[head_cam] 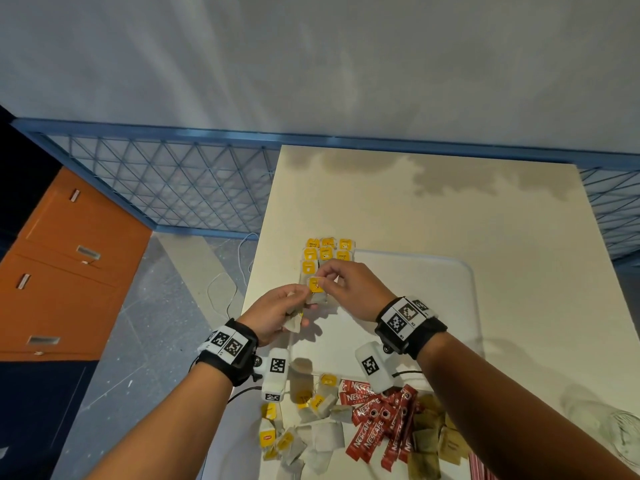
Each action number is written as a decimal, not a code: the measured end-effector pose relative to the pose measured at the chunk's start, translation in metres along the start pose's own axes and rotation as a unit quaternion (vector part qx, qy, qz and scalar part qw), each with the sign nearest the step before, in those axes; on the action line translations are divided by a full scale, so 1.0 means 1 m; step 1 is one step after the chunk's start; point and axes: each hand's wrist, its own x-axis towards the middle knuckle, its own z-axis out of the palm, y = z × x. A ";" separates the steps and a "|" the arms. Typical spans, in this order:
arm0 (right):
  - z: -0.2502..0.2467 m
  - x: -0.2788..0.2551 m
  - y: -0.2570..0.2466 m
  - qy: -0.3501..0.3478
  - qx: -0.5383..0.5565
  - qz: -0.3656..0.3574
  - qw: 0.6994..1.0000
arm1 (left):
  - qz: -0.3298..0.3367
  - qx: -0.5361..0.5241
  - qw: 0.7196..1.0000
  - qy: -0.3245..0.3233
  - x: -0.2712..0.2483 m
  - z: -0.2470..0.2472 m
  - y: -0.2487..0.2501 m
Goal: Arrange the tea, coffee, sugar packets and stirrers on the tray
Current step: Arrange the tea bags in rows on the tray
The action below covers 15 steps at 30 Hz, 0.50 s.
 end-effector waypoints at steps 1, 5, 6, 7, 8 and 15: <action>0.000 -0.001 0.001 0.004 0.004 0.005 1.000 | 0.009 0.019 1.000 0.015 0.000 0.001 0.000; 0.009 -0.003 0.009 0.027 0.054 0.049 0.997 | 0.033 0.072 0.995 0.055 0.003 0.006 -0.001; 0.012 -0.004 0.011 0.029 0.073 0.069 0.995 | 0.038 0.079 0.994 0.066 0.004 0.006 -0.002; 0.015 -0.005 0.014 0.025 0.097 0.089 0.991 | 0.041 0.084 0.993 0.076 0.006 0.007 -0.004; 0.018 -0.007 0.016 0.019 0.118 0.107 0.987 | 0.043 0.090 0.991 0.086 0.007 0.007 -0.006; 0.031 0.002 0.033 0.089 0.090 0.160 0.979 | 0.037 0.143 0.982 0.119 0.017 0.011 -0.014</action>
